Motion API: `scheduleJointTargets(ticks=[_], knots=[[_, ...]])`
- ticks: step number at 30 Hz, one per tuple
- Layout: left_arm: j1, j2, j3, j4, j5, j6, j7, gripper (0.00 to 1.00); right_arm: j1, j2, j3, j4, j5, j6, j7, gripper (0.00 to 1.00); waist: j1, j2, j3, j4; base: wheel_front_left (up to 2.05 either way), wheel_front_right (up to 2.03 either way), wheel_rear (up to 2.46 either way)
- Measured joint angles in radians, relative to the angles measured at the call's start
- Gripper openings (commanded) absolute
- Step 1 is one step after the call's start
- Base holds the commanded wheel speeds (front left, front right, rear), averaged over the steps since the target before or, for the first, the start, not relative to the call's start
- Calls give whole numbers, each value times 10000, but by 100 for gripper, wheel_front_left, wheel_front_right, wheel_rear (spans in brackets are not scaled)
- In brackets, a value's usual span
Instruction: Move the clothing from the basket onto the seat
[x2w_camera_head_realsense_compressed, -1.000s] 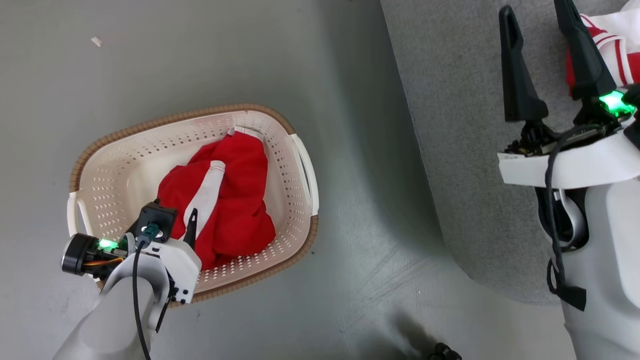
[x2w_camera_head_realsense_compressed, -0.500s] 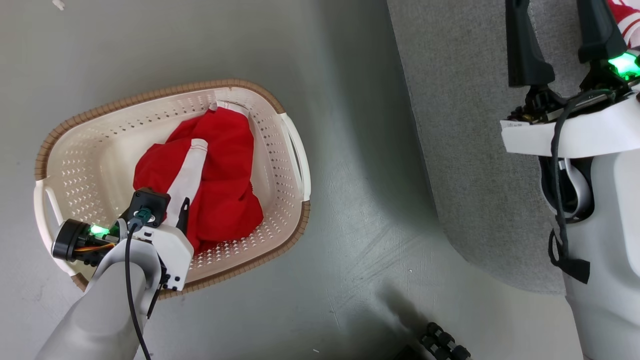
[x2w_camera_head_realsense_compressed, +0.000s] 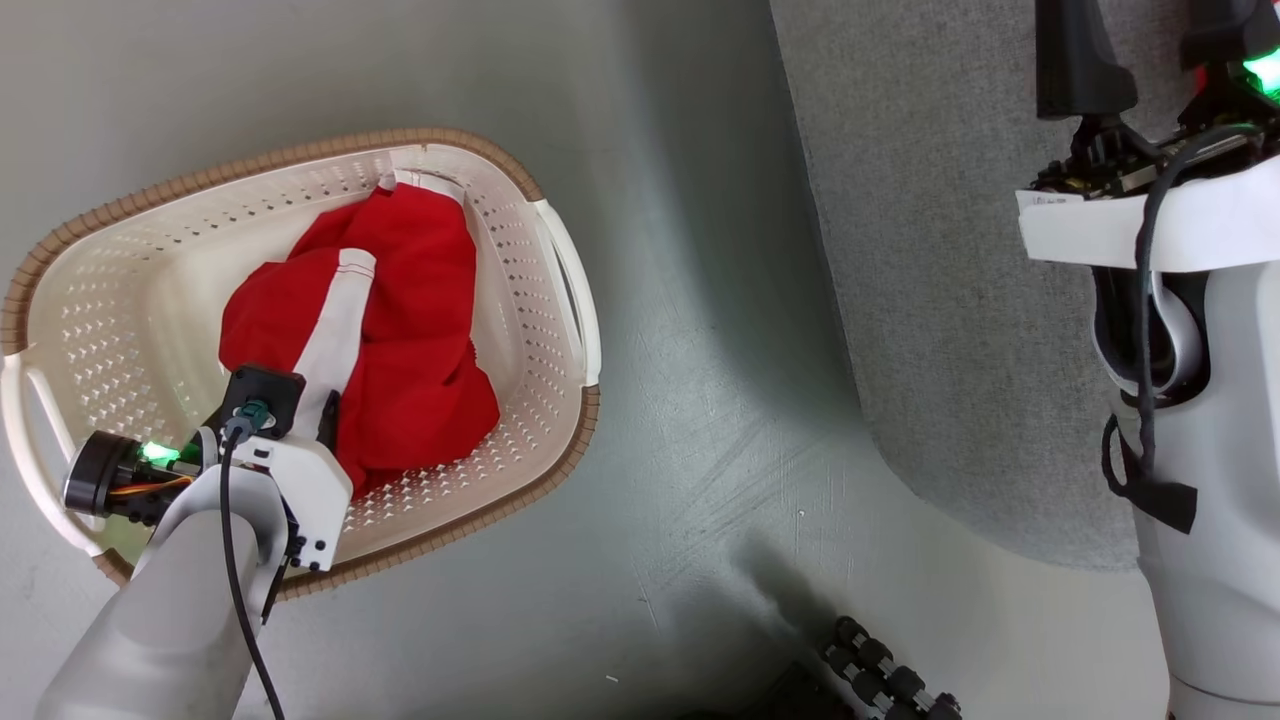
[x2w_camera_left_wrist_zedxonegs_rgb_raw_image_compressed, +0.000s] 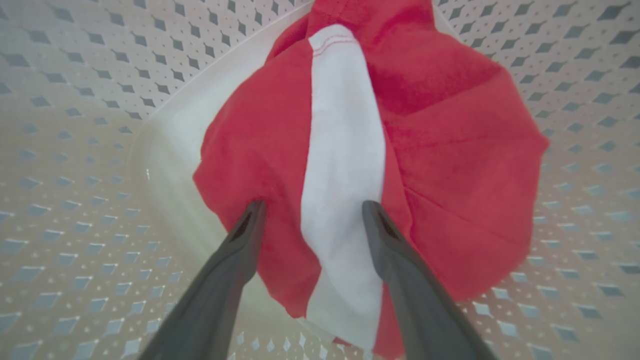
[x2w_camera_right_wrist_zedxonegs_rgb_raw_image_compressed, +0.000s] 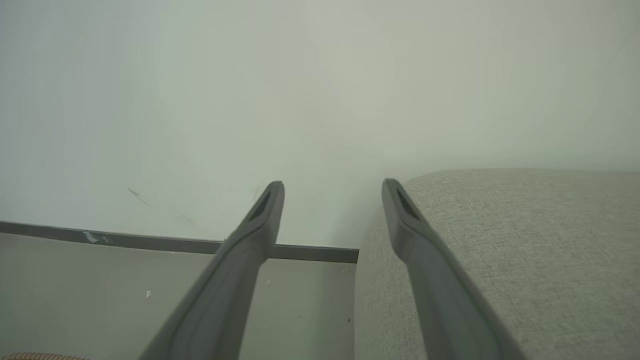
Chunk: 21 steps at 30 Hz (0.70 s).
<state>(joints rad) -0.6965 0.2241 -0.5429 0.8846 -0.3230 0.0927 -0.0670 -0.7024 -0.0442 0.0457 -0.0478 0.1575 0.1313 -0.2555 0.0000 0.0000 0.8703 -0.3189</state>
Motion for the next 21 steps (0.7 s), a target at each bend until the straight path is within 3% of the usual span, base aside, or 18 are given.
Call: scheduleJointTargets(ticks=[8,9,10,12,21], knots=[[-254,100,86,230,0,2,-67,100,-50,0,13,31,203,0,0,100,0,1,250,-170,0,0,0],[-300,115,88,259,4,4,-132,80,-59,0,17,38,245,0,0,100,0,0,274,-189,0,0,0],[-343,136,88,270,19,10,-184,47,-81,2,23,52,295,0,0,100,0,1,296,-208,0,0,0],[-374,159,88,278,61,10,-224,0,-120,0,21,75,295,0,0,100,0,0,316,-227,0,0,0],[-554,167,-36,332,173,-90,-625,0,-250,2,-42,230,368,0,0,100,1,0,318,-256,0,0,0]])
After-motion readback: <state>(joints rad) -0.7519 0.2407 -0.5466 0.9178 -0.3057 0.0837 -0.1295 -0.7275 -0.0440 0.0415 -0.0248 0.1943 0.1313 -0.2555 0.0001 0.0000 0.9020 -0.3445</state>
